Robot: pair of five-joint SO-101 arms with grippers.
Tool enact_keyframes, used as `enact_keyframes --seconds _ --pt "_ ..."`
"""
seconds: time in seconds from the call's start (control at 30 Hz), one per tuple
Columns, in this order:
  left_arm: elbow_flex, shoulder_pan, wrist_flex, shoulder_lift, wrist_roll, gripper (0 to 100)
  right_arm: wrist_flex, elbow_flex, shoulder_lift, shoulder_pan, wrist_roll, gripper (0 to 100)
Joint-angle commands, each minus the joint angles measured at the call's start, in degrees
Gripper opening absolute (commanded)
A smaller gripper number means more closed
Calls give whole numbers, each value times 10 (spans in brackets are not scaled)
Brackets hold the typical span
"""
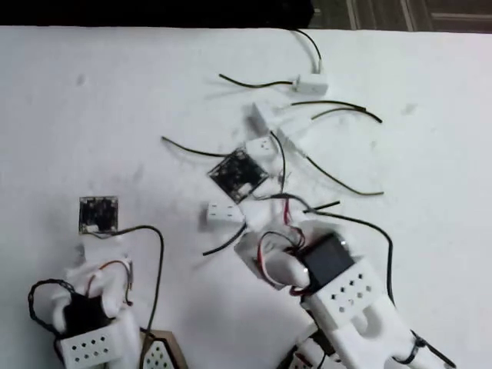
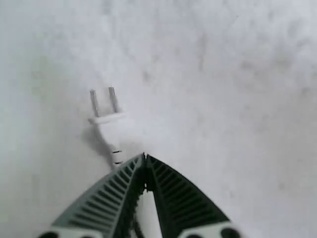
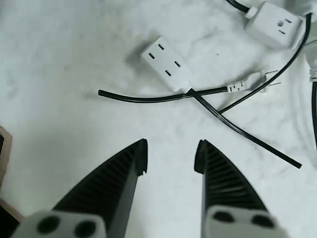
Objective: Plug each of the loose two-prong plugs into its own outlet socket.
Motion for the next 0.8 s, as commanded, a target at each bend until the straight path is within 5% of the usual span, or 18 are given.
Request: enact_keyframes --seconds 0.0,0.17,0.33,0.77 --pt "-109 -102 -14 -5 -225 24 0 18 -12 15 -6 161" --pt "-148 -172 -14 -5 -289 33 -53 76 -12 22 -6 159" --pt "-83 -172 -35 -2 -276 202 -132 127 -12 19 -6 159" --pt "-55 -124 -19 0 -213 211 -153 134 -12 18 -59 159"
